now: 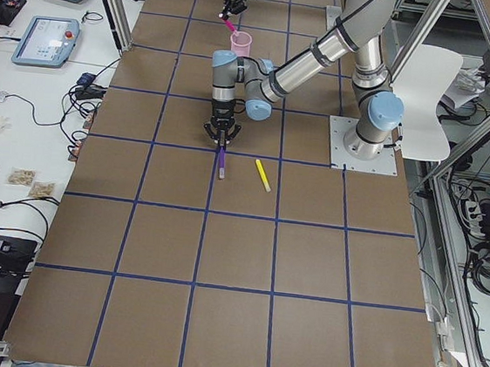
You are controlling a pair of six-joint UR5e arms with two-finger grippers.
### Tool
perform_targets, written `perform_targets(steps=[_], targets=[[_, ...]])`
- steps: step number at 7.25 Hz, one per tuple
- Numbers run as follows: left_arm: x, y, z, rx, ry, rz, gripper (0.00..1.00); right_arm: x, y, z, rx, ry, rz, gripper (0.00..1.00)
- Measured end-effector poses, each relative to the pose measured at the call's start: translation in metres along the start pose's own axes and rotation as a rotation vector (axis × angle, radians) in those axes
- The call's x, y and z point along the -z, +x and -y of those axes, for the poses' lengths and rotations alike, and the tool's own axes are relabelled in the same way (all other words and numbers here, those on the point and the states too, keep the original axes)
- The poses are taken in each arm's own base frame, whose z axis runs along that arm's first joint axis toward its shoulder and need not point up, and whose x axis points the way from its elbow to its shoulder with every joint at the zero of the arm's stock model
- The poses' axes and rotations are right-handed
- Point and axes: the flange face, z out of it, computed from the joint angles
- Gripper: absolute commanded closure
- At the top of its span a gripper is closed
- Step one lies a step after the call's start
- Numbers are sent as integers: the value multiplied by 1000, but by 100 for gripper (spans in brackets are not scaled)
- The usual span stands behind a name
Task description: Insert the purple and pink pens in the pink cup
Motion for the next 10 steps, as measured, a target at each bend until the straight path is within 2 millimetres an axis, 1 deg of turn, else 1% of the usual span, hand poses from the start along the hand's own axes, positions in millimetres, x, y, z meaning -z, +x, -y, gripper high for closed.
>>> perform_targets(steps=[1,3,5,6,7,8,9,10], targets=[[20,-6,-3,18,83,42,100,0,-3,-13,5,15,-3,100],[69,-15,-8,68,313,132,100,-2,-9,-39,7,16,-1,100],[122,-18,-3,208,654,190,100,-5,-10,-52,6,6,0,100],[146,-16,2,302,840,169,100,-9,-9,-56,2,-5,-3,93],[168,-13,8,413,1027,101,100,-15,-7,-61,-4,-19,-7,40],[189,-9,14,502,1199,5,100,-18,-6,-63,-13,-27,-10,9],[207,-4,21,553,1349,-98,100,-19,-6,-65,-45,-31,-9,0],[221,2,26,570,1451,-177,100,-18,-6,-63,-83,-29,-6,0]])
